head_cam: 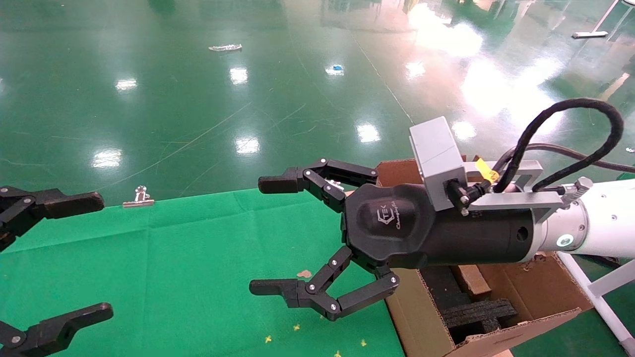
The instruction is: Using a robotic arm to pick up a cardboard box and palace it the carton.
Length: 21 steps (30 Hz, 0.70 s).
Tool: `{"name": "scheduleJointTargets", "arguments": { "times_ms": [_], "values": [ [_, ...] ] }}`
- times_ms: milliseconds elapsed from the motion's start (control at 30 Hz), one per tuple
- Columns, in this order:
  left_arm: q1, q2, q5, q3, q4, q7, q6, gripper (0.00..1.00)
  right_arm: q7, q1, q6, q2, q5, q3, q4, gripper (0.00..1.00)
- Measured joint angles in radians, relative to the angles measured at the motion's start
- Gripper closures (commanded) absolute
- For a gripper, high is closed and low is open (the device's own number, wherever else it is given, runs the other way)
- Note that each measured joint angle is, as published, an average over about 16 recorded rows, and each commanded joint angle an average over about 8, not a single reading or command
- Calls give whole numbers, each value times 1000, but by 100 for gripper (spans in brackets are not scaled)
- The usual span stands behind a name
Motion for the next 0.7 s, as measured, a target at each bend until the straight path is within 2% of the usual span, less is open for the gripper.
{"name": "scheduleJointTargets", "arguments": {
  "times_ms": [700],
  "values": [
    [0, 0, 0, 0, 0, 0, 0, 0, 0, 0, 0, 0, 0, 0, 0, 0]
  ]
}}
